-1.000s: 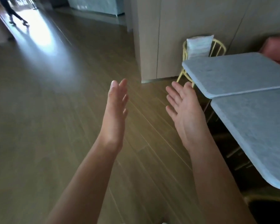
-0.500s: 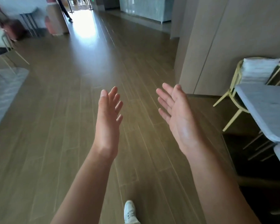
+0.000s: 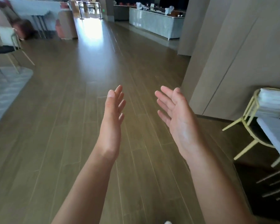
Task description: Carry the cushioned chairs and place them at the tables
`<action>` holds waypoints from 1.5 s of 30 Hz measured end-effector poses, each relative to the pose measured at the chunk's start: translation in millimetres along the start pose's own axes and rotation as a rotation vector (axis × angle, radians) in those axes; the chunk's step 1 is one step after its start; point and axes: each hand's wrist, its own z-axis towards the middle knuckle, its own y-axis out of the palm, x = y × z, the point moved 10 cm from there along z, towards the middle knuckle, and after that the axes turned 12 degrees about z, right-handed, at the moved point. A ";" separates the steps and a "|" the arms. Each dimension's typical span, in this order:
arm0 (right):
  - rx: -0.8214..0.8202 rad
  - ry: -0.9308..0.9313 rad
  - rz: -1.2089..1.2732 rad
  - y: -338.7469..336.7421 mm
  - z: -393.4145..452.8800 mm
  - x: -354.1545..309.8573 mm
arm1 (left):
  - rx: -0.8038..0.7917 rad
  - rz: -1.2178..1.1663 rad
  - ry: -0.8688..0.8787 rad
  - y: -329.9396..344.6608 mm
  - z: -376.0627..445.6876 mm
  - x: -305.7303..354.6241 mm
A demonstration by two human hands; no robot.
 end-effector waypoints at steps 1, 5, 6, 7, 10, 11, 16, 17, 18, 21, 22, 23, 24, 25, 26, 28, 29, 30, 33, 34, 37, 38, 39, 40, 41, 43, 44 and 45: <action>-0.032 0.011 0.008 17.5 8.4 7.0 | 0.031 -0.003 -0.004 -17.9 5.5 -1.5; -0.169 0.064 0.036 96.4 40.2 41.1 | 0.163 -0.010 -0.007 -94.6 26.8 -4.4; -0.199 0.075 0.037 116.2 48.8 49.0 | 0.193 -0.007 -0.005 -113.6 33.5 -3.7; -0.224 0.079 0.039 133.4 57.1 54.7 | 0.219 -0.004 -0.001 -130.2 41.1 -1.9; -0.285 0.083 0.061 181.9 88.4 67.2 | 0.279 -0.004 0.021 -175.8 71.7 8.9; -0.297 0.082 0.073 197.3 100.2 70.4 | 0.298 0.000 0.033 -190.1 83.1 13.1; -0.379 0.078 0.096 282.9 174.2 104.8 | 0.343 0.042 0.065 -261.4 154.5 11.1; -0.384 0.088 0.105 294.4 183.4 109.9 | 0.344 0.054 0.049 -269.7 162.9 7.8; -0.386 0.099 0.117 309.8 196.7 116.5 | 0.351 0.061 0.031 -282.5 174.6 4.6; -0.399 0.138 0.159 365.2 238.2 138.1 | 0.369 0.097 -0.002 -331.2 211.7 -0.8; -0.416 0.149 0.171 384.2 247.1 142.8 | 0.379 0.101 -0.007 -346.6 221.3 -0.7; -0.439 0.153 0.178 403.2 255.9 146.4 | 0.386 0.102 -0.001 -362.6 231.5 0.4; -0.466 0.145 0.175 424.0 264.9 148.4 | 0.396 0.103 0.012 -379.7 242.5 3.6; -0.491 0.131 0.172 443.1 272.6 149.1 | 0.403 0.103 0.027 -395.5 252.8 7.1; -0.506 0.121 0.175 460.1 280.4 149.5 | 0.409 0.098 0.038 -409.9 263.0 10.8; -0.523 0.112 0.170 492.0 294.2 151.9 | 0.420 0.086 0.048 -438.9 279.9 16.2; -0.529 0.109 0.163 510.1 302.0 155.2 | 0.417 0.083 0.056 -455.4 289.4 18.0; -0.533 0.108 0.160 522.1 306.8 158.2 | 0.416 0.084 0.061 -466.8 295.8 19.0; -0.535 0.102 0.147 565.7 324.3 176.1 | 0.419 0.069 0.086 -514.4 320.2 16.6; -0.528 0.098 0.140 582.5 331.0 183.3 | 0.418 0.072 0.092 -532.6 329.4 15.2; -0.484 0.108 0.142 627.1 348.0 200.0 | 0.399 0.066 0.067 -581.0 350.7 9.9; -0.478 0.101 0.146 645.2 353.4 204.3 | 0.389 0.064 0.068 -599.6 358.2 8.9; -0.473 0.098 0.151 663.2 358.8 208.9 | 0.384 0.062 0.068 -617.9 365.6 8.4; -0.471 0.098 0.155 680.0 363.2 213.5 | 0.388 0.057 0.062 -634.9 372.0 7.7; -0.475 0.098 0.156 698.5 367.8 218.1 | 0.395 0.055 0.061 -653.1 379.0 7.5; -0.478 0.103 0.158 730.0 376.9 227.0 | 0.395 0.054 0.061 -683.3 392.5 8.2; -0.477 0.108 0.161 743.6 381.1 231.1 | 0.392 0.057 0.061 -696.0 398.5 8.9; -0.478 0.111 0.163 757.5 385.1 235.9 | 0.391 0.061 0.064 -709.3 403.8 9.7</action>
